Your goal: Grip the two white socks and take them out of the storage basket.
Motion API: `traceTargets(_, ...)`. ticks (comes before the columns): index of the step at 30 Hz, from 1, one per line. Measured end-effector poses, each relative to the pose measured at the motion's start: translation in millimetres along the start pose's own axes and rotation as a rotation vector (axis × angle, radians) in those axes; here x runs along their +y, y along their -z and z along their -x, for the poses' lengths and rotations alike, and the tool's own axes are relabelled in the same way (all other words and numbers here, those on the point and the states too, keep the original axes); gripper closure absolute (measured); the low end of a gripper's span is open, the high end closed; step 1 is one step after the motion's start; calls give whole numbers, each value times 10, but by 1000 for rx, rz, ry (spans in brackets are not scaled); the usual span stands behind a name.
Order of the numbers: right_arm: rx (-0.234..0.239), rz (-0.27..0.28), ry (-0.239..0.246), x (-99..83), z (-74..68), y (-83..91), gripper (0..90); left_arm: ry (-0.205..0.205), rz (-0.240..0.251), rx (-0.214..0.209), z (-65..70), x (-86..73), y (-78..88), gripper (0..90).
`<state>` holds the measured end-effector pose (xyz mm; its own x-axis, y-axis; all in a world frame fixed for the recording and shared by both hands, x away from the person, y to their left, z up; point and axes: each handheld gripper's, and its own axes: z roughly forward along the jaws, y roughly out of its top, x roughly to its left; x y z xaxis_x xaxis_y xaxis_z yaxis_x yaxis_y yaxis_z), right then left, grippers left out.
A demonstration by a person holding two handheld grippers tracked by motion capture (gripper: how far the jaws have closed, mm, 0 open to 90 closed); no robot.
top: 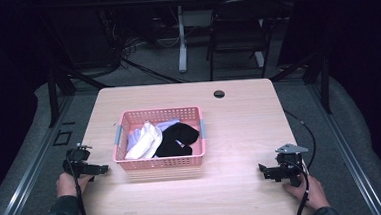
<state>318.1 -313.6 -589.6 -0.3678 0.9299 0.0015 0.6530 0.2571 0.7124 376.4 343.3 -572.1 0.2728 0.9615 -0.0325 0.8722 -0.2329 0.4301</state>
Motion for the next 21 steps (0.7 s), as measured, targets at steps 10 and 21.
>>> traceTargets(10,0,-1,0,0,0,0,0,-12,-12,-3,4,7,0,0)
traceTargets(21,0,-1,0,0,0,1,0,-20,25,-34,-6,24,94,1)
